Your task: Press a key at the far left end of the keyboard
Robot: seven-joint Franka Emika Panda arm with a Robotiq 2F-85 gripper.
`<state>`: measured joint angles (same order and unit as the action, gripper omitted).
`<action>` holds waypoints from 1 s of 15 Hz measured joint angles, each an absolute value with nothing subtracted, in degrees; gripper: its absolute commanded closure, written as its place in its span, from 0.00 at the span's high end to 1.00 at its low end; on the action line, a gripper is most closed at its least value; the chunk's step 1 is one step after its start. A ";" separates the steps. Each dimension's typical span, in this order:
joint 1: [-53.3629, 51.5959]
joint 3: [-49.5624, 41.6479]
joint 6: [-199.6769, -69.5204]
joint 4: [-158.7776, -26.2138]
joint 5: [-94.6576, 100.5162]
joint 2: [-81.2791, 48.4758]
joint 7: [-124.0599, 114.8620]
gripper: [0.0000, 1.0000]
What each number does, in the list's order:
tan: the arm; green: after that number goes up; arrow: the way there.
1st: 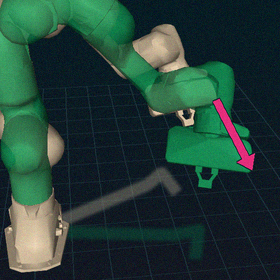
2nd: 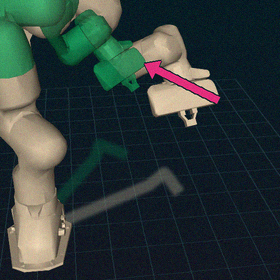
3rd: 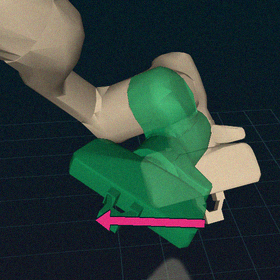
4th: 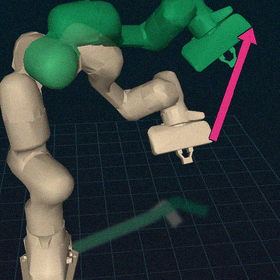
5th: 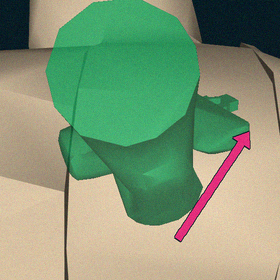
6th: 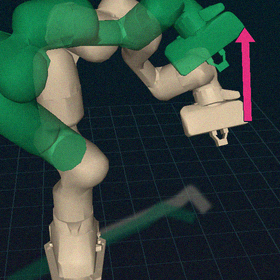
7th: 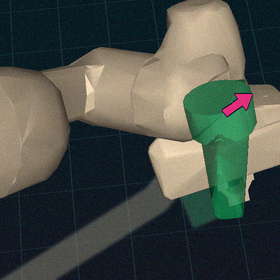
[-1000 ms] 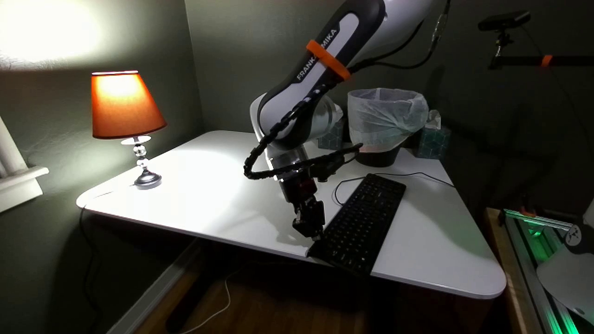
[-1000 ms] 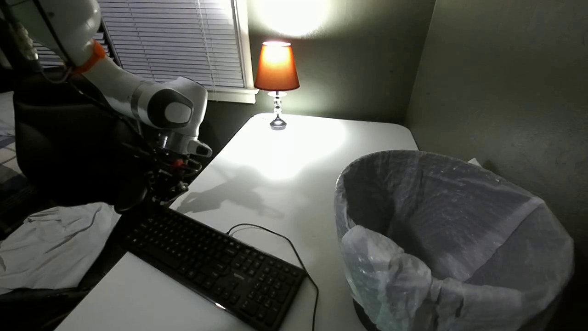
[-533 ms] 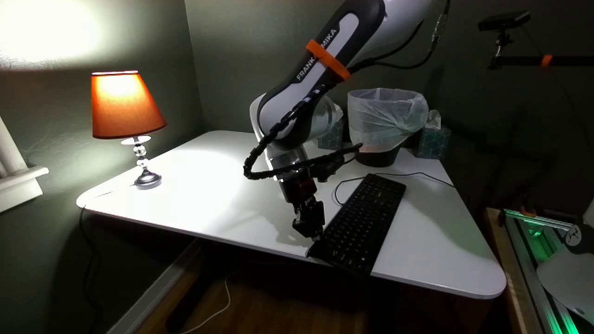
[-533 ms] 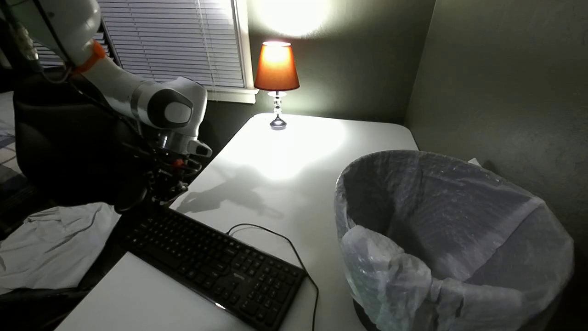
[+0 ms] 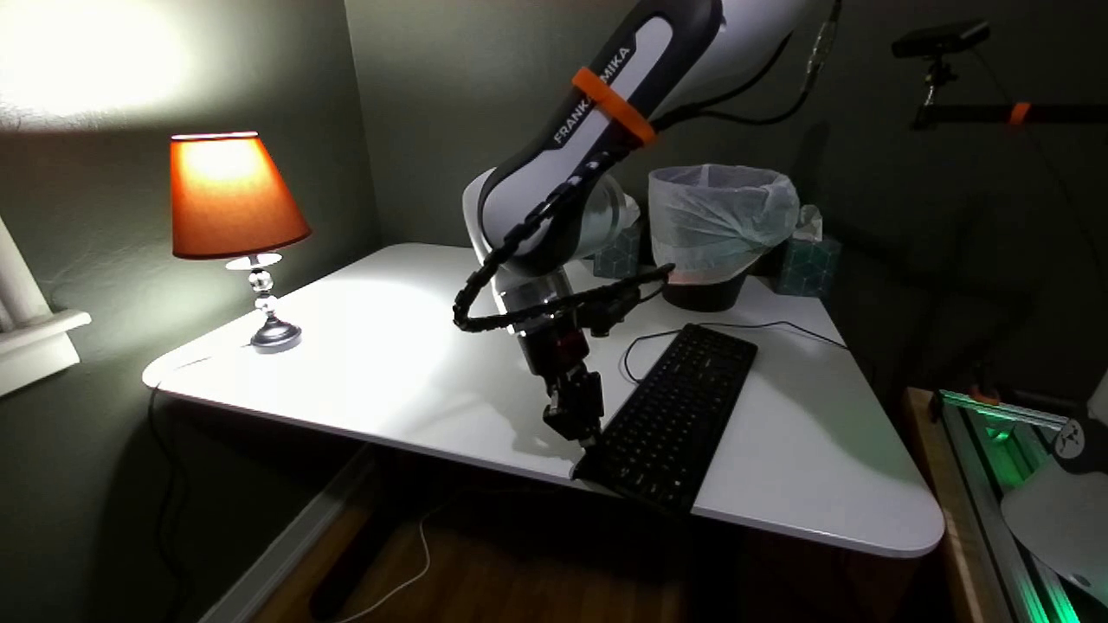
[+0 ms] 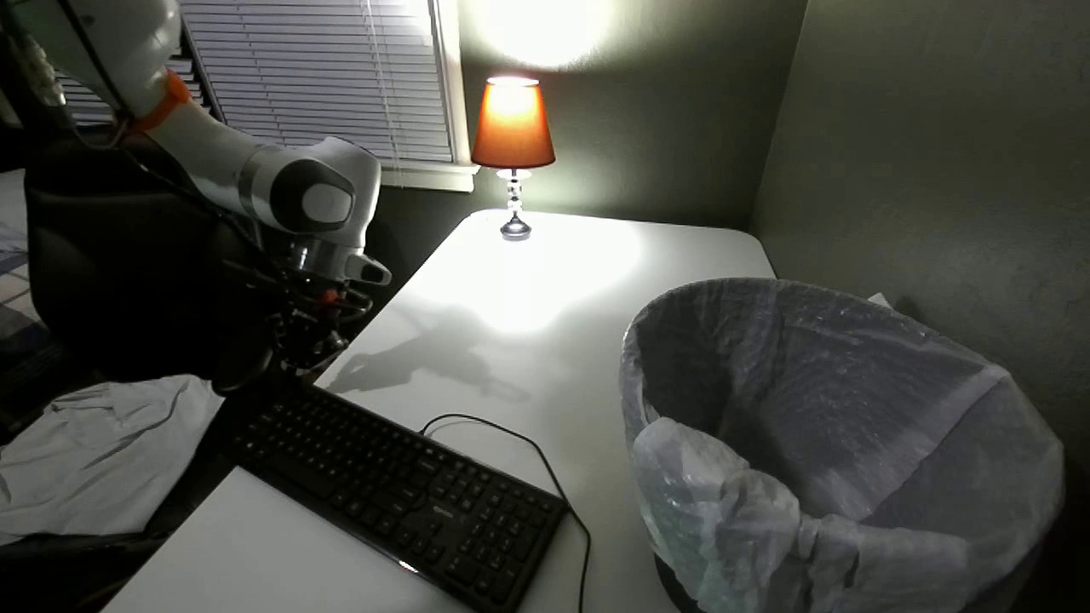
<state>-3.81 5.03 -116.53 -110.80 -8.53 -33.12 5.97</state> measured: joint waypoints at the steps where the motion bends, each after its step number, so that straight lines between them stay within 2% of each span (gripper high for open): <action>1: -3.82 5.05 -116.53 -110.80 -8.34 -32.95 5.92 0.00; 2: -3.83 5.06 -116.53 -110.80 -8.14 -32.76 5.86 0.26; 3: -3.83 5.08 -116.53 -110.81 -7.91 -32.58 5.78 0.27; 4: -3.85 5.10 -116.53 -110.81 -7.61 -32.40 5.65 0.32; 13: -4.49 5.18 -116.53 -111.42 -5.45 -30.22 5.01 0.99; 15: -4.86 5.19 -116.54 -111.75 -4.76 -29.31 4.45 1.00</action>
